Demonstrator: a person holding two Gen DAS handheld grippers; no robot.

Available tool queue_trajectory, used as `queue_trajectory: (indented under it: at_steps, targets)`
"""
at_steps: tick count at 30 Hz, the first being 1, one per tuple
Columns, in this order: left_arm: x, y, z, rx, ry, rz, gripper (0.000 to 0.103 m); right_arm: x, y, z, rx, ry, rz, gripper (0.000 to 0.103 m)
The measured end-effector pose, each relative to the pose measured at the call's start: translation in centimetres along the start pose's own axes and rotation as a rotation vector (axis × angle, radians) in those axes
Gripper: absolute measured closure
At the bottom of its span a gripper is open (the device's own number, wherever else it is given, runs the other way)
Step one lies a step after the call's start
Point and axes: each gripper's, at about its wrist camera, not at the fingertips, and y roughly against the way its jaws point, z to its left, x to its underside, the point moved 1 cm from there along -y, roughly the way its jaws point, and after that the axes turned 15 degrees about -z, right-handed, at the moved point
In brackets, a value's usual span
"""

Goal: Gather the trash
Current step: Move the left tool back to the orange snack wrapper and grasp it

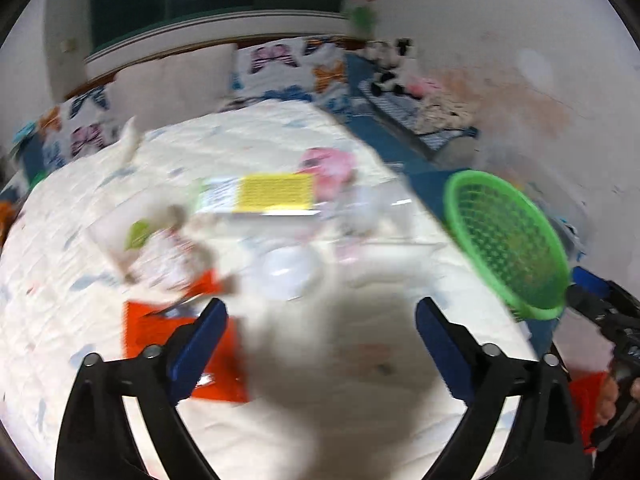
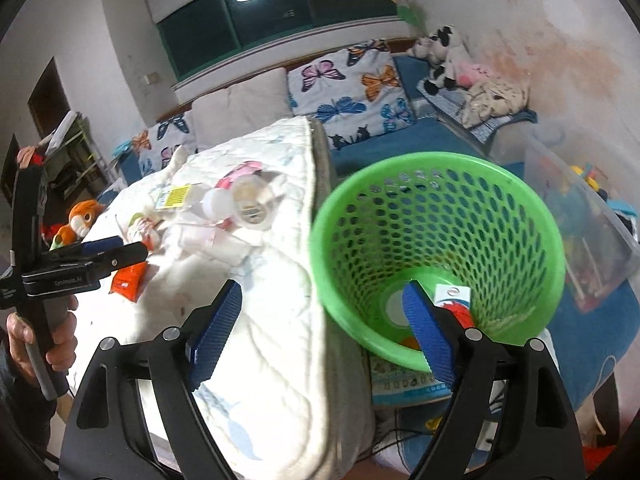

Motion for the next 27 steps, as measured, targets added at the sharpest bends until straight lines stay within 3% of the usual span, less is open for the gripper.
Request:
queue_trajectory:
  at_steps: [4,12,17,27]
  targets:
    - [1.4,0.0,3.5,-0.088,0.009,0.017,0.007,0.0,-0.3,1.2,-0.018,0.013,0.005,0.020]
    - [4.1,-1.8,8.7,-0.143,0.085,0.116,0.007,0.5,-1.5,3.1,-0.049,0.039,0.030,0.020]
    - [4.8,-3.2,10.0,-0.135,0.133,0.152,0.007,0.7,-2.3,4.1,-0.072,0.053,0.045,0.020]
    - [5.0,-3.1,10.1,-0.103,0.160,0.145,0.007,1.2,-3.3,5.6,-0.105,0.075,0.068,0.020]
